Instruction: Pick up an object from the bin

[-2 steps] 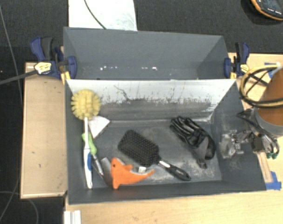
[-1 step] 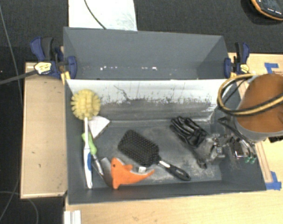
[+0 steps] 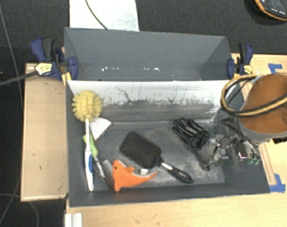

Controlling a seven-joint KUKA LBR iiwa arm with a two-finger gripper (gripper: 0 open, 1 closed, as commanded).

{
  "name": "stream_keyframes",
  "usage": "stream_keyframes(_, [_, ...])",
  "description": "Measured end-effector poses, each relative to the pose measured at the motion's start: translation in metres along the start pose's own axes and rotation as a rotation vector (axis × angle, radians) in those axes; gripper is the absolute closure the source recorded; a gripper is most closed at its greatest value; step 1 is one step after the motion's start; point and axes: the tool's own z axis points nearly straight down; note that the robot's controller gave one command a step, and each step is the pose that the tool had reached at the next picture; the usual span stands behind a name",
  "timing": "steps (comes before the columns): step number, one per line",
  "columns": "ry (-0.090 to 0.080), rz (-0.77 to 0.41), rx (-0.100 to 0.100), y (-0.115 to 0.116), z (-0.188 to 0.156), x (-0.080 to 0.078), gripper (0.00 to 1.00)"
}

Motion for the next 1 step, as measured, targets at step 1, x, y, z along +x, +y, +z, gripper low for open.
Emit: stream_keyframes(1, [-0.001, -0.133, -0.001, -0.0025, 0.0531, 0.0000, 1.00])
